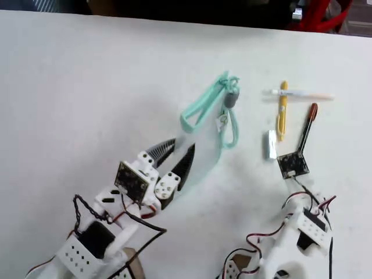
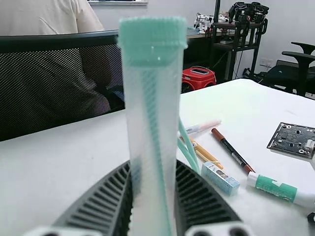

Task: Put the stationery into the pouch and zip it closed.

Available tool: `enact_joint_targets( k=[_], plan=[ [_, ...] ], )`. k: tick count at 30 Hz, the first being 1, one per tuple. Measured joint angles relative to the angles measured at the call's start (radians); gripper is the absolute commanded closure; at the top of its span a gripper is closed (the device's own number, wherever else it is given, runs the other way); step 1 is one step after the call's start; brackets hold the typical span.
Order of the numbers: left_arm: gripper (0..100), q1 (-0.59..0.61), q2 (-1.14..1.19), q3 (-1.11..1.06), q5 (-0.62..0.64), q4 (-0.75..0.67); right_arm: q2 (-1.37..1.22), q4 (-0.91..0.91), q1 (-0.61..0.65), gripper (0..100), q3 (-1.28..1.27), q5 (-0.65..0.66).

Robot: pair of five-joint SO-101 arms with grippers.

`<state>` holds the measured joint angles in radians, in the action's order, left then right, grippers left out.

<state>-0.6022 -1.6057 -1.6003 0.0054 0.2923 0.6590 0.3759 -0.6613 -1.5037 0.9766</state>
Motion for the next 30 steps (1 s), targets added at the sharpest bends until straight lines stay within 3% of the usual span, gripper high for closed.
enact_joint_targets(
  k=[10, 18, 26, 30],
  plan=[
    [96, 0.000, 0.000, -0.002, -0.002, 0.000, -0.031, 0.087, 0.031, 79.6, 0.095, -0.077],
    [96, 0.000, 0.000, -0.011, -0.002, -0.006, -0.031, 0.086, 0.083, 89.9, 0.106, -0.061],
    [96, 0.000, 0.000, -0.011, -0.002, -0.006, -0.031, 0.147, 0.025, 90.1, 0.143, -0.048],
    [96, 0.000, 0.000, -0.011, -0.002, -0.006, -0.032, 0.265, 0.012, 90.0, 0.238, -0.048]
  ],
)
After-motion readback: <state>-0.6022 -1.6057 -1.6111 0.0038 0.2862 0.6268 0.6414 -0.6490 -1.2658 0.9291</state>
